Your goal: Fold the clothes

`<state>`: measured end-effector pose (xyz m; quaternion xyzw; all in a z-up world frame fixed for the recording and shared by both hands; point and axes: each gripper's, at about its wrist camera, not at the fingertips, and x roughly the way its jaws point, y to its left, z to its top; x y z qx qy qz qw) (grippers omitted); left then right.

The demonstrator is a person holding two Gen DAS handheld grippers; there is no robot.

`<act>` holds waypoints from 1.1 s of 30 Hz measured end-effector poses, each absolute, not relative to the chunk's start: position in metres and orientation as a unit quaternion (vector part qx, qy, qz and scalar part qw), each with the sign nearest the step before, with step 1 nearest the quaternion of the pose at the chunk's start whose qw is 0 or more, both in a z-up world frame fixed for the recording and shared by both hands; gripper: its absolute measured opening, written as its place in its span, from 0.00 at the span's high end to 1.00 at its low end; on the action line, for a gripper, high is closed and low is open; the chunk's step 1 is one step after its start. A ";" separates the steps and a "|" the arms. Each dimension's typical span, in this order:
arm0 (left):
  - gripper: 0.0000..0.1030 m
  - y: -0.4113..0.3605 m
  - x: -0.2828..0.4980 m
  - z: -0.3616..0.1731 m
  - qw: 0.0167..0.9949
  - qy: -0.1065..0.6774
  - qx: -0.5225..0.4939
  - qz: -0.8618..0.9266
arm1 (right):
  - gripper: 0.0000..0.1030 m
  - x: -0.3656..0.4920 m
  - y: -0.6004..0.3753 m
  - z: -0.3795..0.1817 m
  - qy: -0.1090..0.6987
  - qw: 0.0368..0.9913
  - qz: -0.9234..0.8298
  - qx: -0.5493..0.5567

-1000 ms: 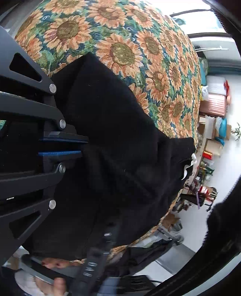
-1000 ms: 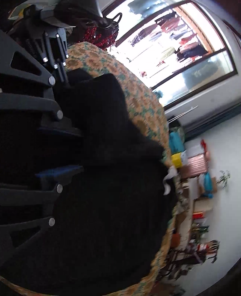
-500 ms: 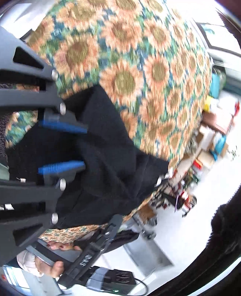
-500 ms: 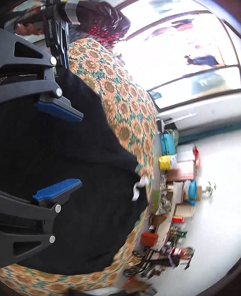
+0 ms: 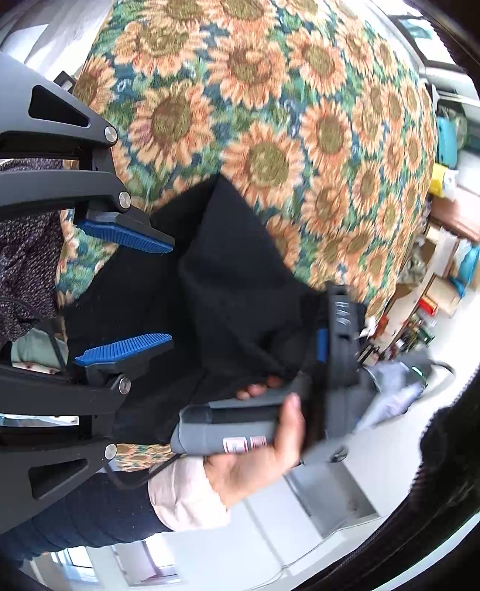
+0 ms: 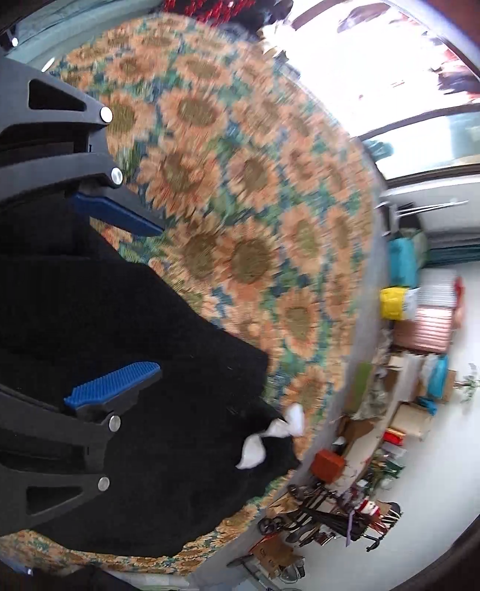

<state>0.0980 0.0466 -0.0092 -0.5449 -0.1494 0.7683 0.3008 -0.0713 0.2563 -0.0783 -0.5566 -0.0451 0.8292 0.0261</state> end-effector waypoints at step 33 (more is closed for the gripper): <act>0.55 0.126 0.064 0.016 0.202 -0.037 -0.548 0.811 | 0.36 0.381 0.470 -0.062 0.296 0.206 0.859 -0.364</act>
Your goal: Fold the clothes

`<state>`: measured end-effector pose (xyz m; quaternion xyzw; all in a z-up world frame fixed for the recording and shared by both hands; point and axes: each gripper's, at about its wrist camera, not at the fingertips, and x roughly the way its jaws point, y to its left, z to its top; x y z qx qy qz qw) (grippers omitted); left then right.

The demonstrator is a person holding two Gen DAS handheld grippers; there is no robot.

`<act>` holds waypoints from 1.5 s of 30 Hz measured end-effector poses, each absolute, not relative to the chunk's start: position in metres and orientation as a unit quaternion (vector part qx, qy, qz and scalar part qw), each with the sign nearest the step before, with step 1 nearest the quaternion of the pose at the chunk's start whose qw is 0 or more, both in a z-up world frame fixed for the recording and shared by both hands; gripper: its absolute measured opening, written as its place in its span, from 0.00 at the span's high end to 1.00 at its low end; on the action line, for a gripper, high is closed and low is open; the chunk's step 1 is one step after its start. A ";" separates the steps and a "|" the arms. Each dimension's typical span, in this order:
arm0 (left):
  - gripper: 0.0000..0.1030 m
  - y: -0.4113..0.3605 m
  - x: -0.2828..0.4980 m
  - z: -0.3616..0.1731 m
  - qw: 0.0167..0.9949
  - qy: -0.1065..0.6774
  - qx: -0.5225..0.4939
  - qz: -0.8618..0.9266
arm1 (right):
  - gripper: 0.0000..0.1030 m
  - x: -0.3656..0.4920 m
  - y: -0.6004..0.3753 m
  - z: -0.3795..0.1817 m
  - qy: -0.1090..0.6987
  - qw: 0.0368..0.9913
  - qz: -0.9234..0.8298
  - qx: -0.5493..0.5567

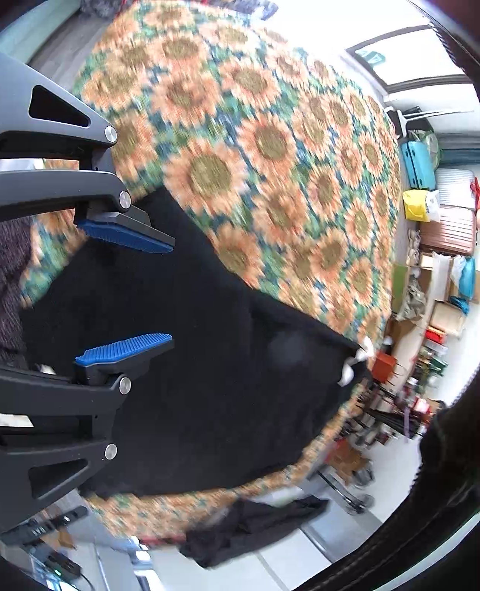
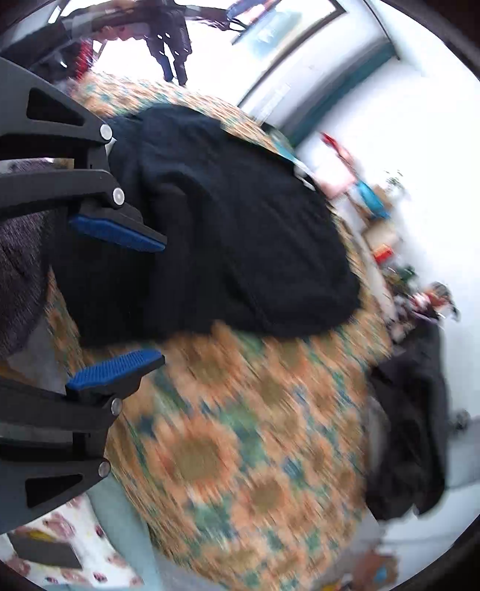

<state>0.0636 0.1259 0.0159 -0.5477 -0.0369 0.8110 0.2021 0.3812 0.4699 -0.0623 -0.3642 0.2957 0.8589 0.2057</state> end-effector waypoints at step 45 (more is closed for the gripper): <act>0.95 0.226 0.103 -0.047 0.205 0.106 -0.603 0.763 | 0.58 0.258 0.388 -0.077 0.130 0.083 0.856 -0.494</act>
